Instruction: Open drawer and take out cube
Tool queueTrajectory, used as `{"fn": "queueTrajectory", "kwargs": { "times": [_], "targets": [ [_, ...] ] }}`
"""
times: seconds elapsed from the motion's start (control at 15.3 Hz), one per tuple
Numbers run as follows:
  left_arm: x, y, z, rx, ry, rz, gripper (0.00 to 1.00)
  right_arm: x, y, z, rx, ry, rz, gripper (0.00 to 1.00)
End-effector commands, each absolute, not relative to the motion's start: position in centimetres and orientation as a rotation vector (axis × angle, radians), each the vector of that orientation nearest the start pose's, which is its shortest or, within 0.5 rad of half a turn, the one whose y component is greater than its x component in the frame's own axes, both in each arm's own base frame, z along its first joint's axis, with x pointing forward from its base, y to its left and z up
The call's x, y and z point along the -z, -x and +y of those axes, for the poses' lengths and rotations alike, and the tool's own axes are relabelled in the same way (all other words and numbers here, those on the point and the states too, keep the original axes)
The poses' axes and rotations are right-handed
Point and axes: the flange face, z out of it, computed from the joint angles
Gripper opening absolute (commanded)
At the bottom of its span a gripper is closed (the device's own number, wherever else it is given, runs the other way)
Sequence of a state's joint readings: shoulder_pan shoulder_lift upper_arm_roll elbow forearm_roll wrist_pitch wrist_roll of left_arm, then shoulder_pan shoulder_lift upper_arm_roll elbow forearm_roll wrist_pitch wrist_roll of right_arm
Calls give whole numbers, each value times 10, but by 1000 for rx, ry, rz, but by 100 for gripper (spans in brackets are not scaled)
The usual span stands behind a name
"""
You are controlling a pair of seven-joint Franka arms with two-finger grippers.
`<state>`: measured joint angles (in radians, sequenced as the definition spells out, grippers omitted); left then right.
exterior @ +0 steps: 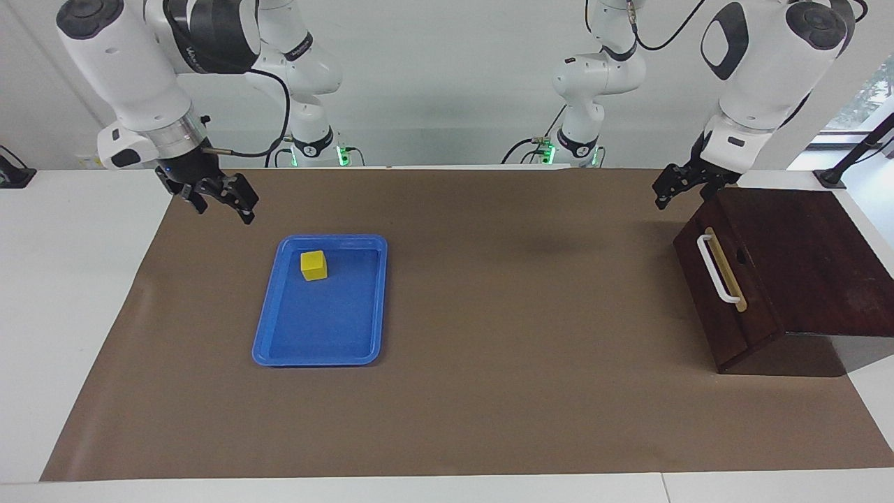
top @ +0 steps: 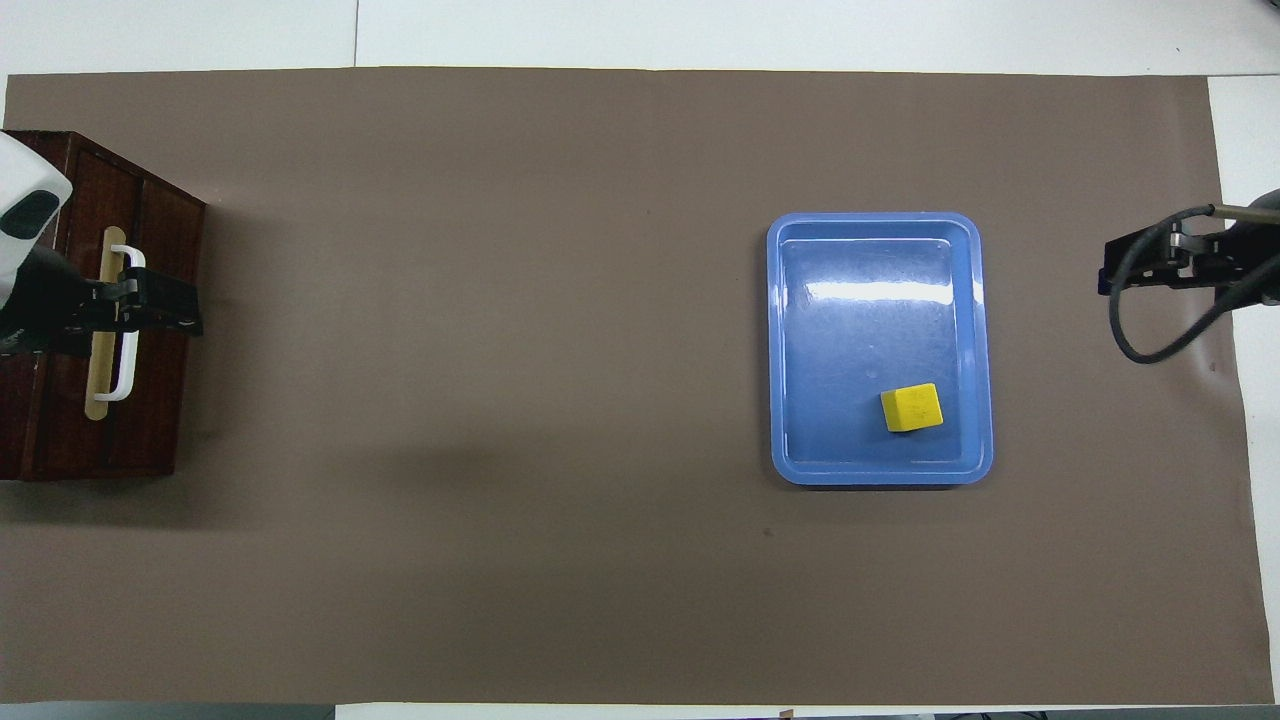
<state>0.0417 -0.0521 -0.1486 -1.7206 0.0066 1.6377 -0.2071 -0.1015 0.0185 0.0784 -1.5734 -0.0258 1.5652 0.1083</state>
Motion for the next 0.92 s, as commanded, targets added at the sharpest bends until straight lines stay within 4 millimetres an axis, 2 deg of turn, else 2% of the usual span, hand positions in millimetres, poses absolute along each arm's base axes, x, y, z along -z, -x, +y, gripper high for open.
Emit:
{"fn": "queueTrajectory", "kwargs": {
  "times": [0.0, 0.07, 0.26, 0.33, 0.52, 0.59, 0.85],
  "targets": [
    [-591, -533, -67, -10, 3138, -98, 100, -629, -544, -32, -160, 3179, -48, 100],
    [-591, -533, -68, -8, 3138, -89, 100, -629, -538, -34, -209, 3175, -119, 100],
    [-589, -535, -69, -51, 3158, -70, 100, -612, -524, -30, -312, 3165, -134, 100],
    [-596, -539, -66, -53, 3178, -83, 100, -605, -523, -29, -305, 3167, -131, 100],
    [-593, -542, -66, -105, 3178, -75, 100, -600, -536, -38, -170, 3181, -102, 100],
    [-589, -540, -69, -109, 3177, -44, 100, -601, -538, -48, -138, 3183, -69, 100],
    [-587, -539, -71, -102, 3180, 87, 100, -603, -538, -48, -135, 3183, -59, 100]
  ]
}}
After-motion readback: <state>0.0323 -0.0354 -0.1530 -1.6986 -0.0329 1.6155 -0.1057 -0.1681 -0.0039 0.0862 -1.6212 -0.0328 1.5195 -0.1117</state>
